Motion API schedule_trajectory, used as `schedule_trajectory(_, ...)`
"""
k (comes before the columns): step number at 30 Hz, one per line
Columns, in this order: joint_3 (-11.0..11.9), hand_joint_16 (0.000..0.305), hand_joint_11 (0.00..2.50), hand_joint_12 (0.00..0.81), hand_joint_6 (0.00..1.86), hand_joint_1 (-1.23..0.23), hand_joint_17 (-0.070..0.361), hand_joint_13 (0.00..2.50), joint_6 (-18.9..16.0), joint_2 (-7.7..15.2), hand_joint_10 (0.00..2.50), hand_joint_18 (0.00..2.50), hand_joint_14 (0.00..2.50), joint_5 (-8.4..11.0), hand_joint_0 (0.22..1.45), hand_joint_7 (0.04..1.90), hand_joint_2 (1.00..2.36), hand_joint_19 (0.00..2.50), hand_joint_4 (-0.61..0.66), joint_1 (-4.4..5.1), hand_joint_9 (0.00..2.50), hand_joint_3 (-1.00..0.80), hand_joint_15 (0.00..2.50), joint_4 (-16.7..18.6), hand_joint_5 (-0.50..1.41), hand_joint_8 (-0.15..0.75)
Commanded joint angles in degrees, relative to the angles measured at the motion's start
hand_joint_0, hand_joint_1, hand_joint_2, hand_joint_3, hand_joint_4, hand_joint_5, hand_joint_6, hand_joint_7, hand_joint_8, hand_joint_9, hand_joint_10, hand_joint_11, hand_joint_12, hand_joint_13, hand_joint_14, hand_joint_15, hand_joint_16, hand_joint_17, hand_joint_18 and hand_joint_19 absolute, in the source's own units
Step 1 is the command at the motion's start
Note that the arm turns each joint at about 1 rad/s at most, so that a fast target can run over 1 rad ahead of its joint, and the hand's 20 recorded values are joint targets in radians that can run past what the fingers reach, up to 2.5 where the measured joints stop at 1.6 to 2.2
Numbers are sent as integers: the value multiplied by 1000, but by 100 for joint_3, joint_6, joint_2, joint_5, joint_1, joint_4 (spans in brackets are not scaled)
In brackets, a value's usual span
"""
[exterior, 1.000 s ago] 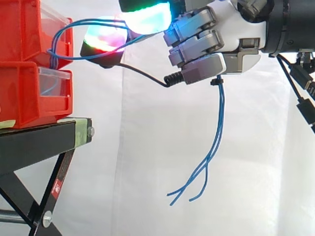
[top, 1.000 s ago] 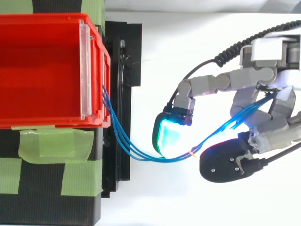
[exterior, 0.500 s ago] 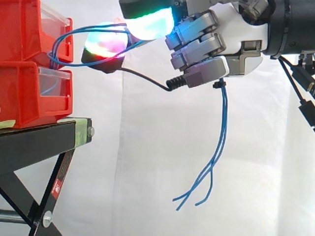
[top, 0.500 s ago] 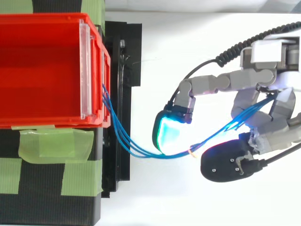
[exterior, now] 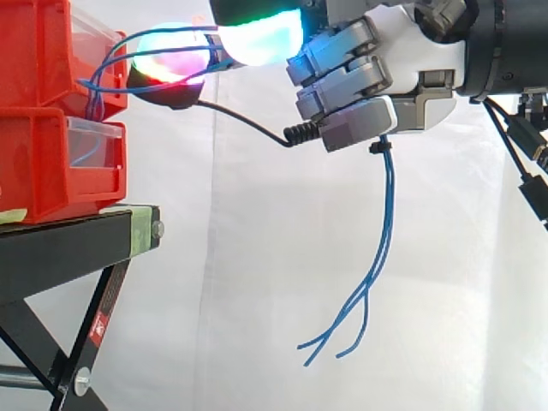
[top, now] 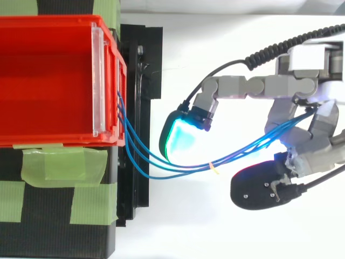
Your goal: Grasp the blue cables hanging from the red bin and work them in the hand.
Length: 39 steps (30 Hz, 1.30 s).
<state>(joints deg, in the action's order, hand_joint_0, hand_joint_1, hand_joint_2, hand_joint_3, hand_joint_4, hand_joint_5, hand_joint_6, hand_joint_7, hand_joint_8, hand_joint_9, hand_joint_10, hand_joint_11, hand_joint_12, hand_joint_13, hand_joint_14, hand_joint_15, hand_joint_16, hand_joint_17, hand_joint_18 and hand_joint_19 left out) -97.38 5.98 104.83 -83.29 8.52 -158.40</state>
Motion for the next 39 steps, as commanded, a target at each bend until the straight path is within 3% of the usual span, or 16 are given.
schedule_trajectory(1, 0, 213, 2500, 723, 7, -753, 160, 2079, 0, 3, 2500, 2500, 2500, 5, 948, 1219, 1016, 736, 212, 0, 1926, -145, 2087, 2, 123, 577)
schedule_trajectory(7, 0, 213, 2500, 723, 7, -698, 160, 2079, 0, -6, 2500, 2500, 2500, 5, 866, 1302, 1016, 736, 243, 0, 1926, -541, 2087, 2, 200, 577)
schedule_trajectory(13, 0, 213, 2500, 723, 1, -678, 160, 2079, 0, 3, 2500, 2500, 2500, 5, 892, 1383, 1013, 736, 240, 0, 1926, -684, 2087, -6, 272, 577)
schedule_trajectory(16, 0, 213, 2500, 723, 0, -665, 160, 2079, 0, 3, 2500, 2500, 2500, 5, 948, 1396, 1017, 736, 245, 0, 1926, -591, 2087, -6, 288, 577)
schedule_trajectory(24, 0, 213, 2500, 723, 32, -652, 160, 2079, 9, 3, 2500, 2500, 2500, 5, 1078, 1373, 1025, 736, 219, 9, 1926, -101, 2087, -6, 306, 577)
schedule_trajectory(28, 0, 213, 2500, 723, 29, -650, 160, 2079, 0, 3, 2500, 2500, 2500, 5, 1092, 1380, 1023, 736, 219, 18, 1926, 3, 2087, -6, 313, 577)
schedule_trajectory(29, 0, 213, 2500, 723, 26, -651, 160, 2079, 0, 3, 2500, 2500, 2500, 5, 1095, 1377, 1022, 736, 226, 18, 1926, -12, 2087, -6, 316, 577)
schedule_trajectory(32, 0, 213, 2500, 723, 15, -641, 160, 2079, 0, 3, 2500, 2500, 2500, 5, 1008, 1385, 1021, 736, 225, 26, 1926, -310, 2087, 2, 313, 577)
schedule_trajectory(36, 0, 213, 2500, 723, 1, -604, 160, 2079, 0, -6, 2500, 2500, 2500, 5, 942, 1379, 1018, 736, 246, 35, 1926, -554, 2087, 2, 292, 577)
schedule_trajectory(39, 0, 213, 2500, 723, 1, -597, 160, 2079, 0, 3, 2500, 2500, 2500, 5, 936, 1371, 1017, 736, 254, 35, 1926, -601, 2087, 2, 290, 577)
